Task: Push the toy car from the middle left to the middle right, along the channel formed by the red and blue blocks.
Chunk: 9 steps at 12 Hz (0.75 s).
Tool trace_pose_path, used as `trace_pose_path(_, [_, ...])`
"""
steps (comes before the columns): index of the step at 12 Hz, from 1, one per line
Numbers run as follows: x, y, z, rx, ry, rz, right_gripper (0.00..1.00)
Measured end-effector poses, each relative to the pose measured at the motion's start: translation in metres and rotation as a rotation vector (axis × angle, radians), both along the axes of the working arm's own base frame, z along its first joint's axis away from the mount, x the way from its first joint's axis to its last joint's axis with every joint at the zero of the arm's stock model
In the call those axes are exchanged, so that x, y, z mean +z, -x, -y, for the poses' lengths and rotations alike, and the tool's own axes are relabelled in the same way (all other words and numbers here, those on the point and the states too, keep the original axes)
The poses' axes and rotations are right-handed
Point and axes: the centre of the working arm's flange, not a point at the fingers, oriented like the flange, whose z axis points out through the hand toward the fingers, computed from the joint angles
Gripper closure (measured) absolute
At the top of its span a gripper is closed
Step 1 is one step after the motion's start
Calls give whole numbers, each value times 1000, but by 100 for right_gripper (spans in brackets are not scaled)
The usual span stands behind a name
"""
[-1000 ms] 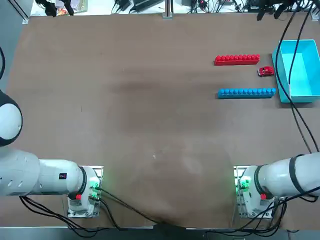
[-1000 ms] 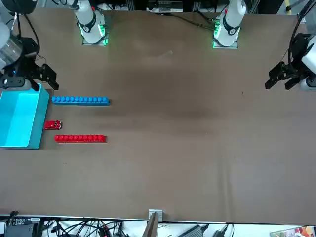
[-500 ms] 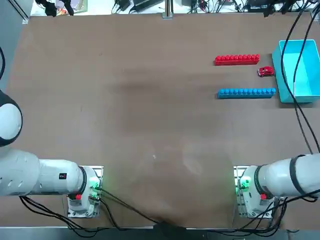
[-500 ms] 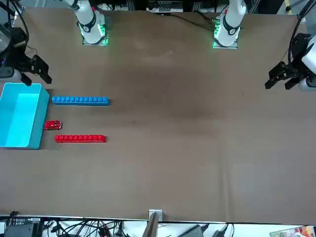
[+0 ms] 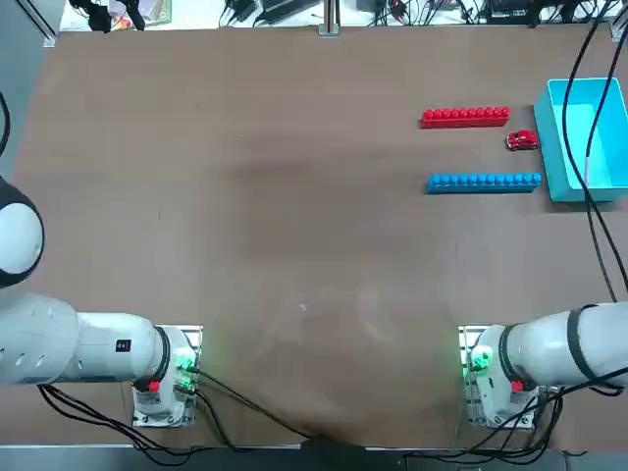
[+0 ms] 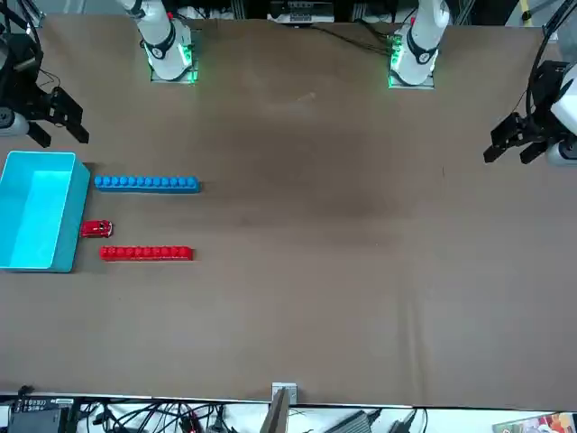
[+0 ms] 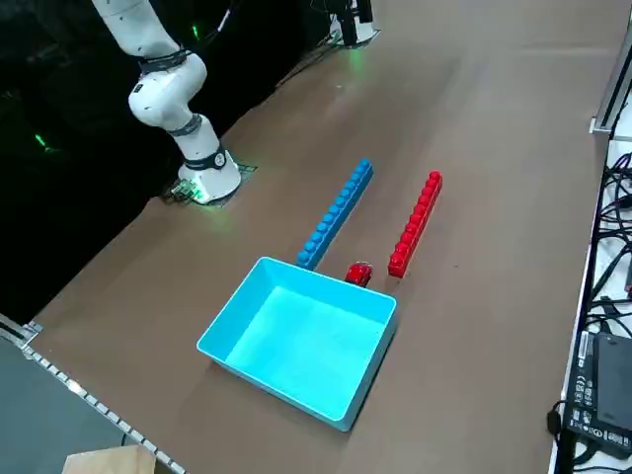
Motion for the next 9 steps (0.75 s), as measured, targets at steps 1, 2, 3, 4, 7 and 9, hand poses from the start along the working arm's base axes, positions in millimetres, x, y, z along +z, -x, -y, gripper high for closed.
trace_pose_path(1, [0,0,1,-2,0,-4,0])
trace_pose_path(2, [-1,1,5,-10,1,-12,0])
trace_pose_path(3, [-3,4,21,-38,2,-43,0])
trace_pose_path(4, [-3,6,26,-46,1,-52,0])
trace_pose_path(7, [0,14,30,-52,-1,-60,0])
trace_pose_path(9, [2,16,28,-49,-1,-57,0])
